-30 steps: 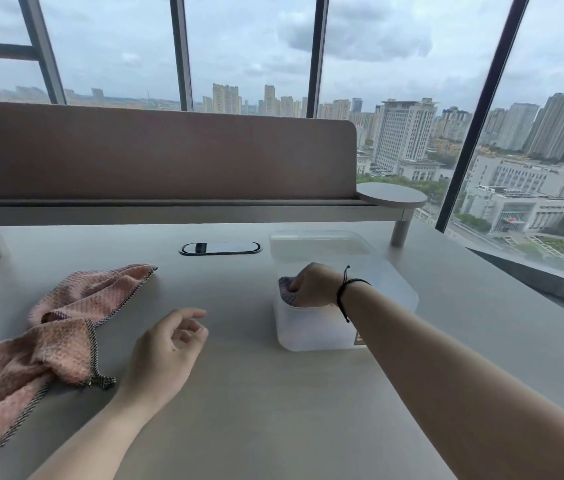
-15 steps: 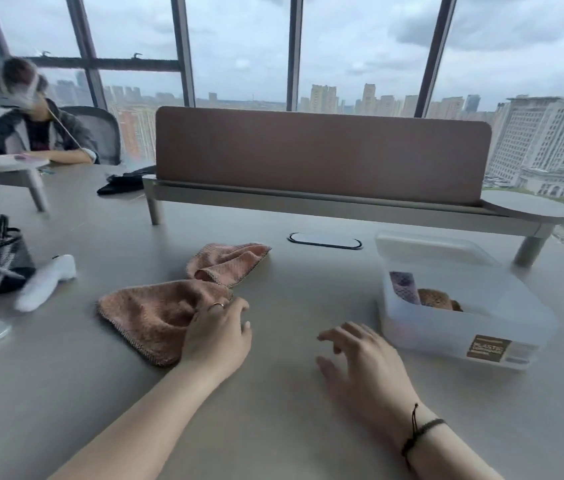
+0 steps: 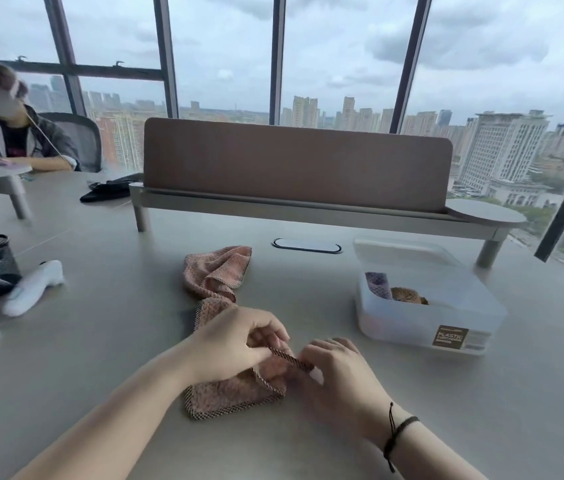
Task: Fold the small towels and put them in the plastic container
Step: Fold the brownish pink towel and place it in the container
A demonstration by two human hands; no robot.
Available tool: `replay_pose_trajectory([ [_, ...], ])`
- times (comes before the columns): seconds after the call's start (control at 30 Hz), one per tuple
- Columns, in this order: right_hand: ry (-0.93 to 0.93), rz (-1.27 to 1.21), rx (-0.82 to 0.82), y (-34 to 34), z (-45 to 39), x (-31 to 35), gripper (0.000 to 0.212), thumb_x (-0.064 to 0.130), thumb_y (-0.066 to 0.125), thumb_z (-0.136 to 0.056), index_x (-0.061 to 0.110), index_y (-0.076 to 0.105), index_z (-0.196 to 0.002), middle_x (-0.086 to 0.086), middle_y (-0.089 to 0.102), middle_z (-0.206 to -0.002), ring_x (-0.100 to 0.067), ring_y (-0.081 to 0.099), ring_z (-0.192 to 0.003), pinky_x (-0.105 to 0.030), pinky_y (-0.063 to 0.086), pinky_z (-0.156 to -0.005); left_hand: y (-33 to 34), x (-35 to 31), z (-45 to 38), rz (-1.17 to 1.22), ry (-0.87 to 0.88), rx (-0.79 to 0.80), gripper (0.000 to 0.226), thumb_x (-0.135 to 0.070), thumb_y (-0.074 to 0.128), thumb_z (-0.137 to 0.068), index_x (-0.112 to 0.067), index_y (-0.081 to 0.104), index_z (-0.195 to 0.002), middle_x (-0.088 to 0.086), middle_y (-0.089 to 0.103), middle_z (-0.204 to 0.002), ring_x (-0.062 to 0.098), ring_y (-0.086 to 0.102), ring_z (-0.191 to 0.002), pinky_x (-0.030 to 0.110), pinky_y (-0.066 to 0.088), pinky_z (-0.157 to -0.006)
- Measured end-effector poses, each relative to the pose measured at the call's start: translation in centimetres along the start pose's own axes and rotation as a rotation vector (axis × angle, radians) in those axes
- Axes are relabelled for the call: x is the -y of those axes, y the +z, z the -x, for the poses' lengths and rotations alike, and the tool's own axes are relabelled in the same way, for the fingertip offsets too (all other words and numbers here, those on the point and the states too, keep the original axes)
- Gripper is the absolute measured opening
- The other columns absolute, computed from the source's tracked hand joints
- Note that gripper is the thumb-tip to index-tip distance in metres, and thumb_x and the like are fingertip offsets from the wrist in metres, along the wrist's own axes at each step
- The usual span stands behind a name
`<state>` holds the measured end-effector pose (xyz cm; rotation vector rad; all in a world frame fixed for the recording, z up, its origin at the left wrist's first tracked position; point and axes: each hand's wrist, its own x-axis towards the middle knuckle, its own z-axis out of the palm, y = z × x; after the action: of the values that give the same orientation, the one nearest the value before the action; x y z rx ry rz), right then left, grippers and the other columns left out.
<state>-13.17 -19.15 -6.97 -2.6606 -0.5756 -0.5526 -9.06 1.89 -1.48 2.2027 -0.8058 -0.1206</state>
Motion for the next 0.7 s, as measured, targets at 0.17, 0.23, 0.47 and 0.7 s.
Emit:
replay_pose_trajectory([
  [0.17,0.127,-0.119,-0.21,-4.1,-0.1,1.2,0.04,0.055,0.048,-0.087,0.02,0.047,-0.068,0.006,0.054,-0.062,-0.014,0.051,-0.06,-0.034,0.046,-0.058,-3.1,-2.3,-0.2,-0.2,0.02,-0.037,0.011,-0.032,0.076,-0.086,-0.028,0.079,-0.094,-0.018,0.076,-0.087,-0.01,0.067,-0.084,0.012,0.048,-0.081],
  [0.23,0.124,-0.185,-0.255,-6.7,-0.3,1.7,0.041,0.057,0.053,-0.086,0.021,0.049,-0.066,0.008,0.056,-0.071,-0.011,0.054,-0.066,-0.03,0.048,-0.062,-5.0,-3.9,0.4,-0.083,0.055,-0.043,0.014,-0.04,0.078,-0.08,-0.026,0.079,-0.083,-0.014,0.076,-0.079,-0.005,0.067,-0.073,0.015,0.049,-0.073],
  [0.47,0.108,-0.34,0.069,-15.5,0.6,2.5,0.015,0.039,0.066,-0.087,0.026,0.062,-0.082,0.012,0.069,-0.084,-0.005,0.068,-0.081,-0.029,0.054,-0.073,-11.8,-9.1,4.0,0.271,0.289,-0.125,0.043,-0.061,0.083,-0.061,-0.02,0.077,-0.073,-0.004,0.071,-0.068,0.005,0.061,-0.064,0.014,0.048,-0.063],
  [0.7,0.07,-0.775,-0.017,-20.6,2.3,2.4,0.024,0.027,0.078,-0.075,0.005,0.077,-0.082,-0.015,0.074,-0.076,-0.017,0.068,-0.067,-0.025,0.056,-0.066,-15.2,-8.9,5.7,0.338,0.273,-0.196,0.054,-0.058,0.093,-0.045,-0.014,0.079,-0.073,0.006,0.071,-0.069,0.014,0.063,-0.066,0.017,0.053,-0.065],
])
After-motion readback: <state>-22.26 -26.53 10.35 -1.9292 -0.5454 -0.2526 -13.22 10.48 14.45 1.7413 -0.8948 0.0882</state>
